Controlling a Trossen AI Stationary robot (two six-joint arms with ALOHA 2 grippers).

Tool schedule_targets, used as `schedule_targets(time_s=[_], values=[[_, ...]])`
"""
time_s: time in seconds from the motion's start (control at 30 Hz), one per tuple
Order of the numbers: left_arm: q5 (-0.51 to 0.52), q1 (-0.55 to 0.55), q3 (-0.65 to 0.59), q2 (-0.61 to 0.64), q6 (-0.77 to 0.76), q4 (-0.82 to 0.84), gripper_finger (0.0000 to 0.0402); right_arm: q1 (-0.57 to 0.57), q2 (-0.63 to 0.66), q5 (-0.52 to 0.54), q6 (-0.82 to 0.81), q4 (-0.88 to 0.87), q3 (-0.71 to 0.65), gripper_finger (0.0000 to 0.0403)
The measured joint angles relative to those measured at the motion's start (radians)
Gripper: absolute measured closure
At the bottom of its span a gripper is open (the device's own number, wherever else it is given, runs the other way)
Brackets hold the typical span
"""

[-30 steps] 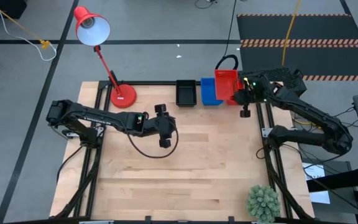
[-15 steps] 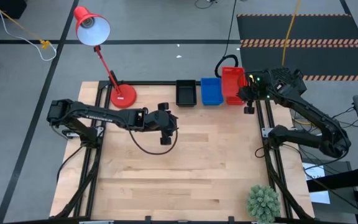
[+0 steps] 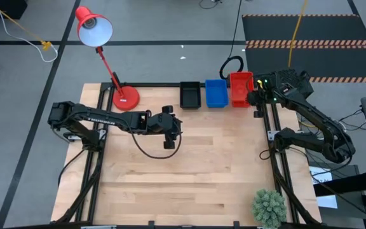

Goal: Stack baskets by color
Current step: Stack the bottom red basket on top of the top red basket

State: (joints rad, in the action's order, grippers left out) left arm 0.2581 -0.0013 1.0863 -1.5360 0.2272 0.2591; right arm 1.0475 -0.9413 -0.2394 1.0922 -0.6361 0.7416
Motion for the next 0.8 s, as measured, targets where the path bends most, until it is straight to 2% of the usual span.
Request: schedule_targets(time_s=[0.37,0.8], values=[[0.000,-0.005,0.000,0.000,0.009,0.000,0.0188,0.065,0.000,0.000,0.039,0.033,-0.028,0.0397],[0.000,-0.022,0.000,0.000,0.027,-0.002,0.0188,0.067,-0.008,0.001,0.058,0.086,-0.088,0.0377]])
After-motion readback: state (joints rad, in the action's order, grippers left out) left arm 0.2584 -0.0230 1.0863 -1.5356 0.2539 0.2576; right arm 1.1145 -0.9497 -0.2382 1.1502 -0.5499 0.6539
